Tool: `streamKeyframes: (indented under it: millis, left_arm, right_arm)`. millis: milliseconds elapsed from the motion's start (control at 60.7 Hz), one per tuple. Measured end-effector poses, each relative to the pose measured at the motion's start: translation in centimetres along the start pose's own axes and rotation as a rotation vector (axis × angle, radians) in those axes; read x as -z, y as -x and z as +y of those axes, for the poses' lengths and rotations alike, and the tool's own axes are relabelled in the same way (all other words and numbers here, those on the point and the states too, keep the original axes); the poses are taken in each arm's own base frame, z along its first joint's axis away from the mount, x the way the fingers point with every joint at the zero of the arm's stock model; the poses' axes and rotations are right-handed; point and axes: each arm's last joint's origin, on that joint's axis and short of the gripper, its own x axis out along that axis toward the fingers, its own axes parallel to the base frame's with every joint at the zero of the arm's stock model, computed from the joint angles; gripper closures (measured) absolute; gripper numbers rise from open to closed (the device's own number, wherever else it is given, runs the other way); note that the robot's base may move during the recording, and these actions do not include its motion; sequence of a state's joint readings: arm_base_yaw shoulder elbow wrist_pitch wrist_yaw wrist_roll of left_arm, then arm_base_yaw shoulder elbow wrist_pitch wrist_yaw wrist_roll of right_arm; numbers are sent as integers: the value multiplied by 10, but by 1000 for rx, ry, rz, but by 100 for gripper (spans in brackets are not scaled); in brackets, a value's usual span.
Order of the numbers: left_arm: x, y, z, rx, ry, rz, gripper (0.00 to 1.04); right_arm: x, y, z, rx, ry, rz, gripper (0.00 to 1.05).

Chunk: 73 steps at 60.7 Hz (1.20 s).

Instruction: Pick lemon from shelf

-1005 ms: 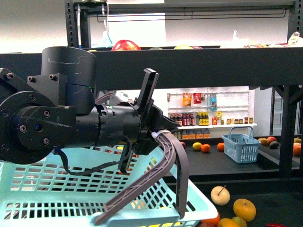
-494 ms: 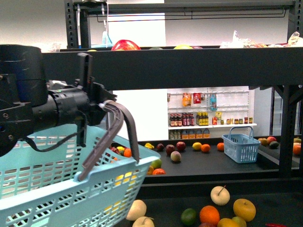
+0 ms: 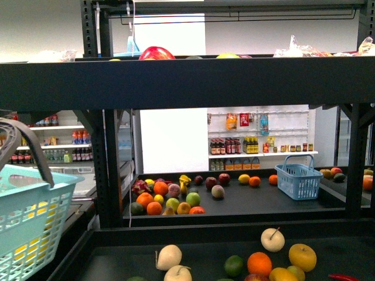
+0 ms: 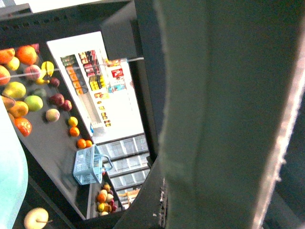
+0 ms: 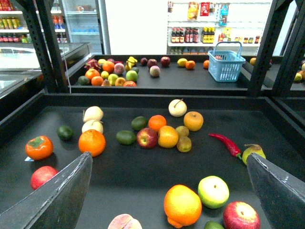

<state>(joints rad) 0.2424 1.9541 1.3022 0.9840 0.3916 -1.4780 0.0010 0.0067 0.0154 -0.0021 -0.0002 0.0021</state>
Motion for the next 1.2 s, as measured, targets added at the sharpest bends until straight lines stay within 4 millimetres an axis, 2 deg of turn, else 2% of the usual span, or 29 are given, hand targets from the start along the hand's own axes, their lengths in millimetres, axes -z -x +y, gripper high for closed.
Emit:
streamKeyframes:
  millis: [264,379,593,906,1005,1071,1203]
  left_arm:
    - [-53,28,47,19,62,-110,99]
    - [-72,29,63,21,70,-138,99]
    - [-88,27,76,49,65,-146,99]
    - [-93,34,92,102,51,-128,99]
    - [-93,39,95,98,44,-124,83]
    - [-95,45,100,81,45,-134,65]
    - [-97,51,106,49,48,-140,43]
  right_arm:
    - [0,0,0,0,0,0,7]
    - [0,0,0,0,0,0,7]
    - [0,0,0,0,0,0,7]
    - [0,0,0,0,0,0,7]
    - [0,0,0,0,0,0,7]
    - [0,0,0,0,0,0,7]
    - [0,0,0,0,0,0,7]
